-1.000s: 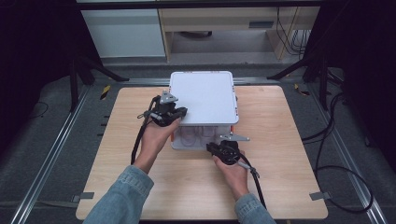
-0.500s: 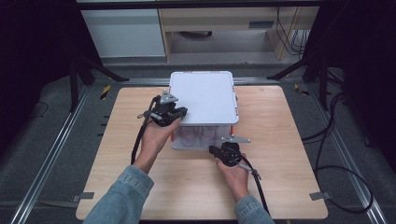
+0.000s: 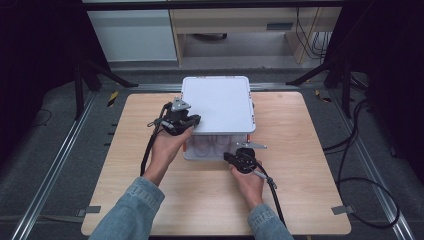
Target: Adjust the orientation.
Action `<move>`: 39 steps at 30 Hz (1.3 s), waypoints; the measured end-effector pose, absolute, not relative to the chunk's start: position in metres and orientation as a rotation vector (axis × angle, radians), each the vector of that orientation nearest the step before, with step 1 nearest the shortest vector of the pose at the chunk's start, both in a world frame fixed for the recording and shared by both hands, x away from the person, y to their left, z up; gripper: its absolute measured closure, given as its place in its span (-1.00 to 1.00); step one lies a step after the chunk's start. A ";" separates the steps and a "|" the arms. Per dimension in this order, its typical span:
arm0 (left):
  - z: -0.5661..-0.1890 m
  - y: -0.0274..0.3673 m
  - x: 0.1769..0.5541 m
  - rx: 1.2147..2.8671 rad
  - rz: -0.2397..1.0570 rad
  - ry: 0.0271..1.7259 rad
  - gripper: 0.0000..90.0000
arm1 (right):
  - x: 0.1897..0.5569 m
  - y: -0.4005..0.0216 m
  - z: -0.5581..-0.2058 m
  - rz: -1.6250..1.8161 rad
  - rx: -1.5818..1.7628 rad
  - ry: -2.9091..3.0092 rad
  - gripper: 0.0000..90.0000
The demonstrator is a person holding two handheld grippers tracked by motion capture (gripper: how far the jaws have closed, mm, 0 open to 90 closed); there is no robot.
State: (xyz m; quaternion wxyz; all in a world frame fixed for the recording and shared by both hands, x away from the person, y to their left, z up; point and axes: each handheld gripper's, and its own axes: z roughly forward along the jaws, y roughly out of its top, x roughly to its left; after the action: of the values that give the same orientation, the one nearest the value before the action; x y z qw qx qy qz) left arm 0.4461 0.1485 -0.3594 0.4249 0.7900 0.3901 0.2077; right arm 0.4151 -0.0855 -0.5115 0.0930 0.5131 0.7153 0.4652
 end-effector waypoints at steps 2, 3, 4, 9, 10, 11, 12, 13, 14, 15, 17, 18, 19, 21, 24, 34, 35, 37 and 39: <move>-0.359 0.148 0.446 1.976 0.520 0.975 0.88 | 0.416 -0.085 -0.512 1.385 1.529 2.117 1.00; -0.360 0.148 0.446 1.972 0.520 0.977 0.88 | 0.416 -0.085 -0.512 1.386 1.530 2.115 1.00; -0.360 0.148 0.447 1.971 0.521 0.977 0.88 | 0.416 -0.084 -0.512 1.386 1.534 2.114 1.00; -0.359 0.148 0.447 1.973 0.520 0.979 0.88 | 0.418 -0.084 -0.513 1.398 1.534 2.106 0.96; -0.359 0.148 0.447 1.970 0.520 0.981 0.87 | 0.417 -0.084 -0.512 1.403 1.533 2.112 0.92; -0.359 0.148 0.447 1.970 0.522 0.981 0.86 | 0.417 -0.084 -0.512 1.407 1.527 2.118 0.89; -0.359 0.148 0.447 1.970 0.522 0.982 0.85 | 0.417 -0.084 -0.512 1.407 1.520 2.122 0.85; -0.359 0.148 0.447 1.970 0.522 0.982 0.82 | 0.417 -0.084 -0.511 1.408 1.517 2.120 0.83; -0.358 0.149 0.446 1.957 0.521 0.987 0.79 | 0.417 -0.085 -0.510 1.408 1.506 2.118 0.81; -0.357 0.150 0.445 1.951 0.527 0.985 0.75 | 0.416 -0.086 -0.509 1.412 1.507 2.117 0.77; -0.354 0.152 0.443 1.928 0.541 0.986 0.66 | 0.415 -0.085 -0.507 1.415 1.490 2.122 0.68; -0.354 0.152 0.443 1.928 0.541 0.986 0.58 | 0.415 -0.085 -0.507 1.415 1.490 2.122 0.68; -0.349 0.155 0.440 1.905 0.567 0.988 0.48 | 0.413 -0.085 -0.506 1.410 1.470 2.139 0.54; -0.346 0.159 0.436 1.900 0.595 0.986 0.30 | 0.412 -0.085 -0.504 1.411 1.455 2.148 0.38; -0.343 0.166 0.430 1.885 0.608 0.984 0.00 | 0.409 -0.085 -0.500 1.412 1.434 2.153 0.09; -0.347 0.193 0.405 1.864 0.620 0.978 -0.64 | 0.397 -0.085 -0.485 1.324 1.313 2.178 -0.57; -0.348 0.196 0.402 1.867 0.621 0.980 -0.68 | 0.396 -0.086 -0.484 1.318 1.313 2.180 -0.60; -0.352 0.204 0.396 1.867 0.625 0.990 -0.74 | 0.394 -0.089 -0.482 1.315 1.316 2.190 -0.67; -0.358 0.212 0.390 1.874 0.627 1.001 -0.79 | 0.393 -0.092 -0.479 1.315 1.287 2.196 -0.70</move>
State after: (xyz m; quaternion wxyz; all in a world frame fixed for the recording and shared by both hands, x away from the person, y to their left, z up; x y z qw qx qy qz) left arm 0.3902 0.2116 -0.3580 0.4468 0.7569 0.4041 0.2534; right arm 0.3927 -0.0925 -0.4795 0.1379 0.4449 0.7592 0.4546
